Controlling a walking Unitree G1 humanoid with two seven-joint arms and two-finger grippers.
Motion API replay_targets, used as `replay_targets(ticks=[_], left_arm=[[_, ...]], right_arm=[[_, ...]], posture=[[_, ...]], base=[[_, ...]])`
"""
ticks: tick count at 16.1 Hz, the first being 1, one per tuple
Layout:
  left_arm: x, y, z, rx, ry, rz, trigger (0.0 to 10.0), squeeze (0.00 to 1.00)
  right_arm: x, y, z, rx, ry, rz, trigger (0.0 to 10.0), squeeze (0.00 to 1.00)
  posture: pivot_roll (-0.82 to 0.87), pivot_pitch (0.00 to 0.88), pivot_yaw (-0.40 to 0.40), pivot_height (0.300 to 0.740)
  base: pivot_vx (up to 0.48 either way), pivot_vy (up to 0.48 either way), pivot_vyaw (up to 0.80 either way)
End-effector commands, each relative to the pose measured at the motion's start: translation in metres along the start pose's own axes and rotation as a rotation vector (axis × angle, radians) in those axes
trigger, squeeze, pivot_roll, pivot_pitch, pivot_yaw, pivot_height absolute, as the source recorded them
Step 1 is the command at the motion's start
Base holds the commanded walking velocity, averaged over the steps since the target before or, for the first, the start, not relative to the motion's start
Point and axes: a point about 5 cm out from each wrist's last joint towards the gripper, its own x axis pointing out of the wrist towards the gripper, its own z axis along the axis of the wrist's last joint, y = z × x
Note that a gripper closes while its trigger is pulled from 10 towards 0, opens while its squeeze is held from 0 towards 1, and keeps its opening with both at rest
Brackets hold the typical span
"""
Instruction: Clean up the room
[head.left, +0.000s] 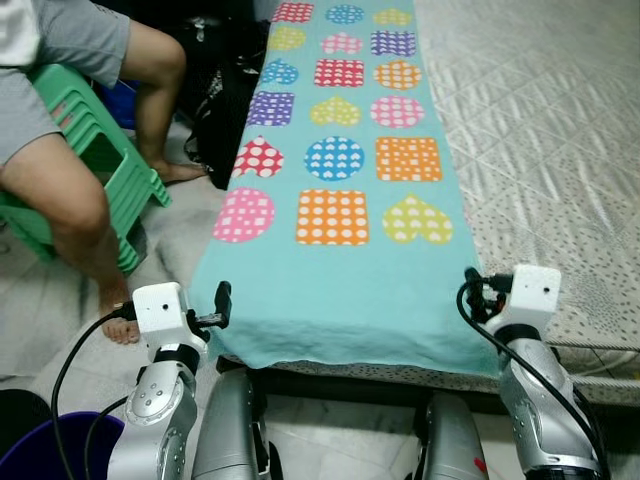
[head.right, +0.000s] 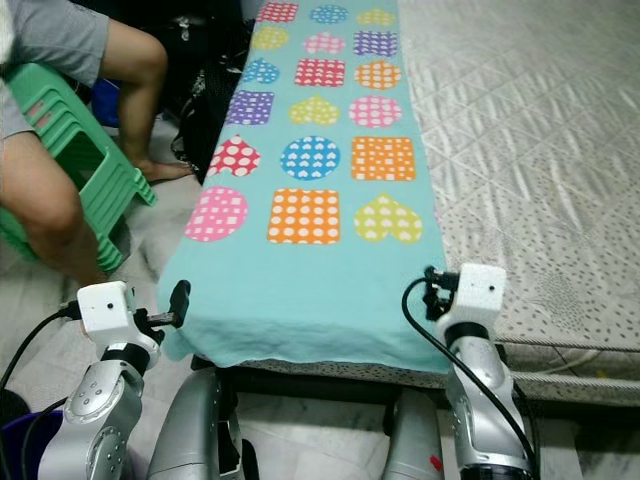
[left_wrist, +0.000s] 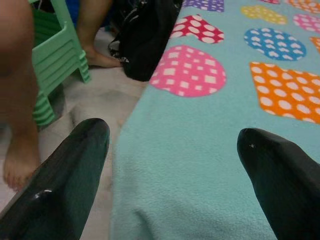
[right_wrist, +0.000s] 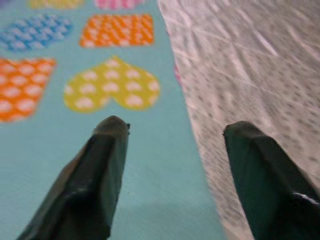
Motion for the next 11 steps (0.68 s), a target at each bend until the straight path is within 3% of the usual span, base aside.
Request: replay_targets(ticks=[1, 2, 7, 11], left_arm=[[-0.001, 0.004, -0.003, 0.013, 0.008, 0.007, 10.0, 0.00], [0.001, 0.003, -0.004, 0.010, 0.010, 0.008, 10.0, 0.00], [0.008, 0.001, -0.005, 0.005, 0.004, -0.001, 10.0, 0.00], [0.011, 0.001, -0.003, 0.005, -0.009, -0.002, 10.0, 0.00]], right_arm=[[0.000, 0.000, 0.008, -0.003, -0.031, -0.002, 10.0, 1.00], [0.000, 0.003, 0.012, -0.001, -0.047, 0.014, 10.0, 0.00], [0.007, 0.006, 0.023, 0.039, -0.096, 0.024, 10.0, 0.00], [0.014, 0.005, 0.031, 0.026, -0.122, 0.019, 10.0, 0.00]], posture=[[-0.03, 0.096, 0.044, 0.545], [-0.04, 0.073, 0.050, 0.545], [-0.05, 0.038, 0.059, 0.545], [-0.05, 0.035, 0.062, 0.581]], base=[[0.000, 0.000, 0.00], [0.000, 0.000, 0.00], [0.000, 0.000, 0.00], [0.000, 0.000, 0.00]])
